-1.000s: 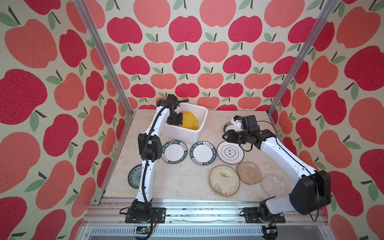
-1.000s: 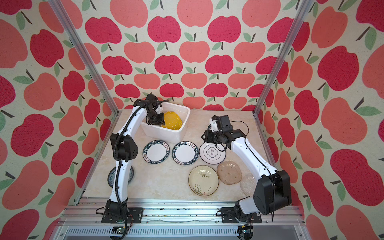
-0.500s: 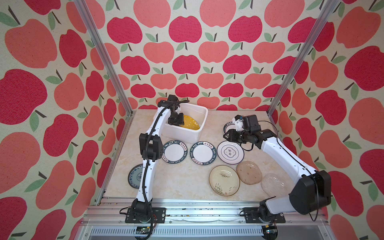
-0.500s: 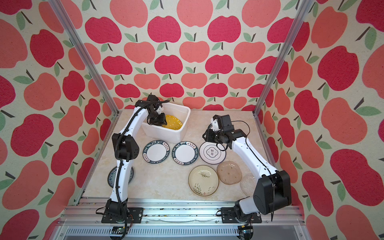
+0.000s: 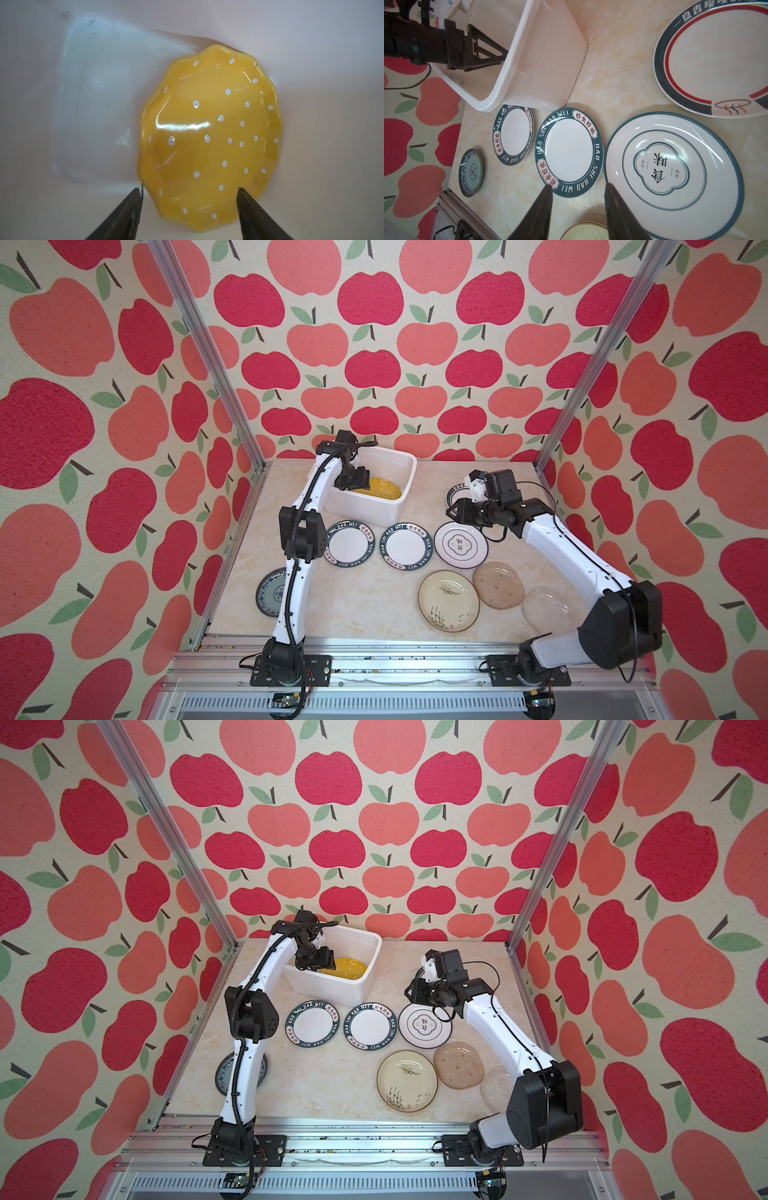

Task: Place the plates into the plastic bin on the countertop
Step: 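Raise the left gripper from the bin while the right gripper grips the red-ringed plate's rim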

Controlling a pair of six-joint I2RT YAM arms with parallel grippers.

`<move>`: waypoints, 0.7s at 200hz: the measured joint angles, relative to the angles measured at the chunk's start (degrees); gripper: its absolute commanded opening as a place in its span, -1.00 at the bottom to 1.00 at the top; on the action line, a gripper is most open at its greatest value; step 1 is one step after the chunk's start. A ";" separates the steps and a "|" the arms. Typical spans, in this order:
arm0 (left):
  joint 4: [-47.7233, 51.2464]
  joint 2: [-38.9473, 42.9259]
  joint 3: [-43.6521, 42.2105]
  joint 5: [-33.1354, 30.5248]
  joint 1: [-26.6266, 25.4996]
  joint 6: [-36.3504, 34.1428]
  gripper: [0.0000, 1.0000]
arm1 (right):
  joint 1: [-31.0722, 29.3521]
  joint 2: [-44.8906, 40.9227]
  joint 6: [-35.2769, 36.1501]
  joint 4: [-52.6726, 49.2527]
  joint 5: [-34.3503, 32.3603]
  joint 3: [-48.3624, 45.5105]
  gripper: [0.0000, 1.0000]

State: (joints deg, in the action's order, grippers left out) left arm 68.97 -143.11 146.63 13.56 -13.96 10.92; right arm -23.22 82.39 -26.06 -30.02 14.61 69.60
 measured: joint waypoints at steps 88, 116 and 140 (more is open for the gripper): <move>-0.61 0.59 0.00 -6.38 -0.37 0.04 0.90 | 1.33 -0.02 0.00 -0.09 -0.22 0.00 0.16; -2.21 4.15 -0.15 -7.21 -0.46 0.04 0.99 | 4.07 -0.59 -0.26 -0.52 -0.66 0.00 0.17; -5.09 11.30 -2.51 -7.78 -1.01 -1.18 0.98 | 7.26 -0.96 -0.83 -1.62 -0.66 0.00 0.17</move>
State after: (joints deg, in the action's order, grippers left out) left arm 63.88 -131.81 144.11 5.78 -14.96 9.74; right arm -15.97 81.43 -26.89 -31.64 13.96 69.60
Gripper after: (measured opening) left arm 0.992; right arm 0.586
